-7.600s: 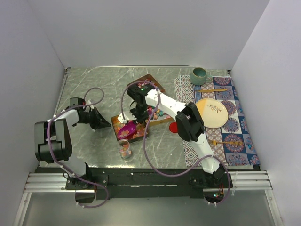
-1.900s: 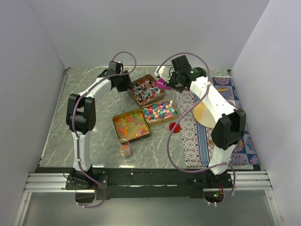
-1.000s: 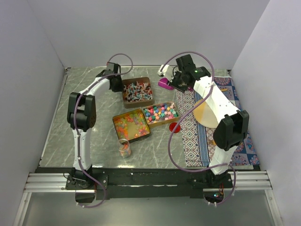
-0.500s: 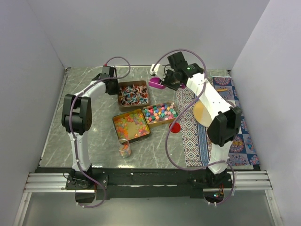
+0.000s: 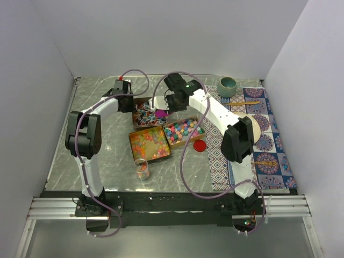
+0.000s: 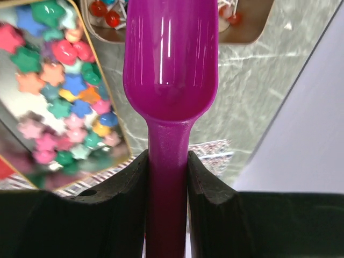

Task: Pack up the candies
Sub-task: Move the packing box to the center of the board, then scoop the fake candies from the storage box.

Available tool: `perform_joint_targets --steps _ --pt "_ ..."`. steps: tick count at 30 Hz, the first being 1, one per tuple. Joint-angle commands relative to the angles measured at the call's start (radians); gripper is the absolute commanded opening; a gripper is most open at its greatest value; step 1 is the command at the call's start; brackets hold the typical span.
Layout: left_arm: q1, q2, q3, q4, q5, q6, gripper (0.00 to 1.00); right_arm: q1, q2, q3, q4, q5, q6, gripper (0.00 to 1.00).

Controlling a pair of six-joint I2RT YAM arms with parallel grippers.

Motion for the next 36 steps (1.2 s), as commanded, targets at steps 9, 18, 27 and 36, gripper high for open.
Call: perform_joint_targets --steps 9,18,27,36 --pt "0.074 -0.046 0.051 -0.159 0.23 -0.118 0.54 0.013 0.173 0.272 0.005 0.193 -0.352 0.0" --pt "0.174 -0.175 -0.044 -0.159 0.287 -0.21 0.97 0.058 0.267 0.3 0.057 0.314 -0.499 0.0" --pt "0.237 -0.266 -0.267 -0.139 0.311 -0.369 0.97 0.098 0.318 0.295 0.111 0.374 -0.645 0.0" --pt "0.24 -0.181 -0.33 -0.05 0.382 -0.421 0.97 0.138 0.318 0.307 0.019 0.322 -0.611 0.0"
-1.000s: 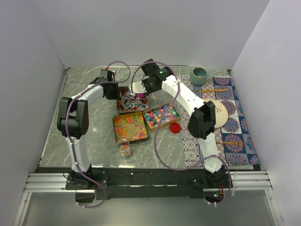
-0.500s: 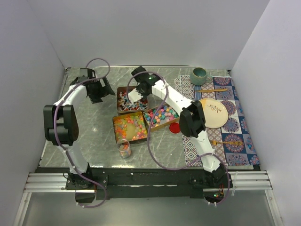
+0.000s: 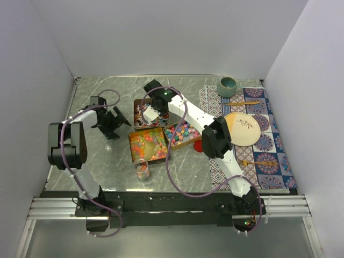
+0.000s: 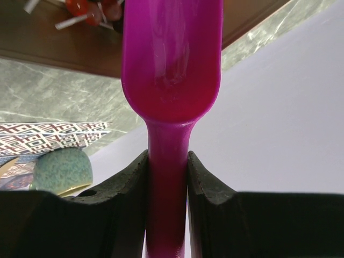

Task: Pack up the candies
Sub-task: Scoop the fake candies from the storage box.

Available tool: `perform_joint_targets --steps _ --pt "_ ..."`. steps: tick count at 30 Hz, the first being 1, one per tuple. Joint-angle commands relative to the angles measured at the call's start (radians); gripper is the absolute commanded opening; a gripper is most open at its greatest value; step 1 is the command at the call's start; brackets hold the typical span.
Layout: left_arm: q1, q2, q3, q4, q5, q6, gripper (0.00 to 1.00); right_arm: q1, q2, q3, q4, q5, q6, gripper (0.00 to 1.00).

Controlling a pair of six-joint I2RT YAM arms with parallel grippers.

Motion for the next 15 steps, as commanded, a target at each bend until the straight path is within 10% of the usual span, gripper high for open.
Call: perform_joint_targets --steps 1,15 --pt "-0.003 0.051 0.027 0.076 0.06 -0.043 0.97 0.027 0.01 0.04 -0.072 -0.023 0.005 0.0" --pt "-0.037 0.141 0.054 0.091 0.105 -0.041 0.97 0.044 0.031 0.023 -0.109 -0.103 0.154 0.0"
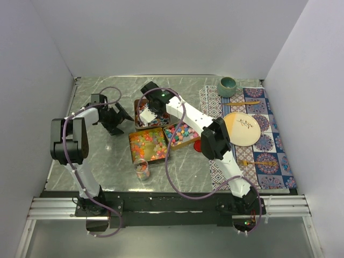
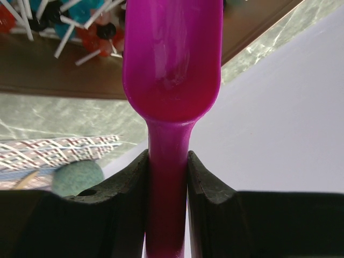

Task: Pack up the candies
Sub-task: Scoop the fake candies from the storage box.

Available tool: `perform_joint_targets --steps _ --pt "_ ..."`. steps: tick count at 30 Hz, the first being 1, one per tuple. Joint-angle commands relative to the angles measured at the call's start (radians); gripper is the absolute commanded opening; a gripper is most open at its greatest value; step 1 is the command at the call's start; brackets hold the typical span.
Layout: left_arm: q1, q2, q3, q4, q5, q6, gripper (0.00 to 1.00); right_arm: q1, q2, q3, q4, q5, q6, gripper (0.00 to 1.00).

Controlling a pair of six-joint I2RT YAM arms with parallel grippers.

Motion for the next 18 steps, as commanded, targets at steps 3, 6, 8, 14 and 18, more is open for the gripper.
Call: perform_joint_targets --steps 3,6,8,14,18 --pt "-0.039 0.062 -0.008 0.031 -0.007 0.006 0.97 0.011 0.036 0.001 -0.055 -0.089 0.078 0.0" --pt "-0.039 0.066 -0.005 0.04 -0.003 -0.002 0.97 0.011 0.047 0.006 -0.049 -0.115 0.088 0.0" --pt "-0.04 0.071 -0.002 0.045 -0.001 -0.007 0.97 0.011 0.047 -0.003 -0.04 -0.126 0.088 0.0" --pt "-0.039 0.1 0.032 0.031 -0.004 -0.002 0.97 0.005 0.027 -0.071 -0.005 -0.115 0.054 0.0" --pt "-0.039 0.106 0.04 0.03 0.0 -0.005 0.97 -0.027 0.019 -0.065 0.007 -0.082 0.011 0.0"
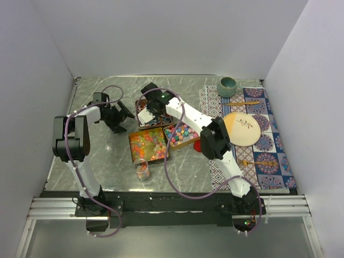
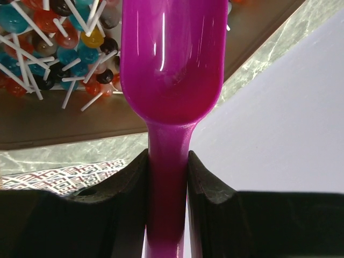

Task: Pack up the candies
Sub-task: Scoop the fake candies from the storage box.

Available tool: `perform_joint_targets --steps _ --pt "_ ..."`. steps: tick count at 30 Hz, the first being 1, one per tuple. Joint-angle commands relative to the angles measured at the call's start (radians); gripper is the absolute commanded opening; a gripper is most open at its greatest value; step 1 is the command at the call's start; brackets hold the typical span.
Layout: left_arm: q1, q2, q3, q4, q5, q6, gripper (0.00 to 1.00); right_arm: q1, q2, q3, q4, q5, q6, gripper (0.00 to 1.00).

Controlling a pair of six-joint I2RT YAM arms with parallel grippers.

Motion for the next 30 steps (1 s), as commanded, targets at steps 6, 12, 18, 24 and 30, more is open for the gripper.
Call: perform_joint_targets --steps 6,12,18,24,30 --pt "-0.024 0.051 0.003 0.003 -0.053 0.031 0.97 -0.077 -0.019 -0.07 -0.033 0.049 -0.21 0.0" --pt "-0.023 0.031 -0.015 0.014 -0.065 0.04 0.97 -0.106 -0.039 -0.077 -0.017 0.08 -0.326 0.0" --pt "-0.018 0.021 -0.02 0.023 -0.064 0.037 0.97 -0.113 0.007 0.022 -0.041 0.106 -0.382 0.0" --pt "-0.003 0.025 -0.012 0.017 -0.058 0.04 0.97 -0.066 -0.027 -0.066 -0.033 0.118 -0.385 0.0" --pt "0.008 0.028 -0.018 0.02 -0.042 0.032 0.97 -0.026 0.022 -0.035 -0.065 0.16 -0.313 0.0"
